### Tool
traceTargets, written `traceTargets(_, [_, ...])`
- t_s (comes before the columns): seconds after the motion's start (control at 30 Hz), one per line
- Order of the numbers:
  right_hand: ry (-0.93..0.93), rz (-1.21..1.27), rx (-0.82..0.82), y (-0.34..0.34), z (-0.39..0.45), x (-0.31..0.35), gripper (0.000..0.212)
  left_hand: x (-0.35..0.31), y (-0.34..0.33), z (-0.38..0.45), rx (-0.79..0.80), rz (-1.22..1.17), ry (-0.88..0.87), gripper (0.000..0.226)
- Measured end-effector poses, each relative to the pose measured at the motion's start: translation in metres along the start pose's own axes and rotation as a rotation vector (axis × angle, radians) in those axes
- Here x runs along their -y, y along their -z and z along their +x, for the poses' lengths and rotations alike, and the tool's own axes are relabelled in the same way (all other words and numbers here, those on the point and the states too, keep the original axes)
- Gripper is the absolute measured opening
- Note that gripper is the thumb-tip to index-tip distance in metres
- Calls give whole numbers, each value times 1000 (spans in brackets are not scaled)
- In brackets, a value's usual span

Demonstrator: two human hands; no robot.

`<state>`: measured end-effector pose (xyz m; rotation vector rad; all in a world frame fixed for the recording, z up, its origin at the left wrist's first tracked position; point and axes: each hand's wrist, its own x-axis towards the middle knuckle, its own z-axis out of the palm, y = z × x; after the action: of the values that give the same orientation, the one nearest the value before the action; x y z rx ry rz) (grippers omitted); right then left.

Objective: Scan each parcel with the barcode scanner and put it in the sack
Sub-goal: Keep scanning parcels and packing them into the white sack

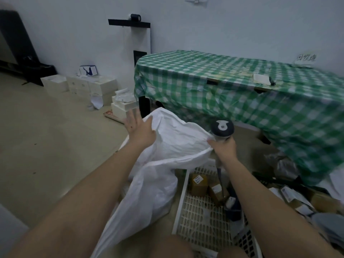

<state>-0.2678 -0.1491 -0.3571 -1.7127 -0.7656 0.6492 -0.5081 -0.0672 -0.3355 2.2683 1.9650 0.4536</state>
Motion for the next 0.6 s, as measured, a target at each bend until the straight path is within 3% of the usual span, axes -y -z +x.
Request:
traceTargets(0.1, [23, 66, 41, 8, -6, -7, 74, -35, -18, -24, 71, -44, -255, 47])
traceTargets(0.2, [22, 42, 42, 20, -8, -7, 68, -71, -33, -45, 335, -134, -406, 67])
traceTargets(0.27, [15, 59, 38, 32, -7, -10, 64, -91, -45, -57, 423, -116, -453, 78])
traceTargets(0.4, [41, 33, 49, 67, -12, -17, 37, -114, -64, -68, 215, 75, -463, 30])
traceTargets(0.53, [9, -244, 153, 116, -18, -39, 13, -119, -77, -73, 101, 264, -346, 39])
traceTargets(0.6, [23, -520, 216, 141, -18, -60, 14, -121, -93, -78, -94, 336, -373, 57])
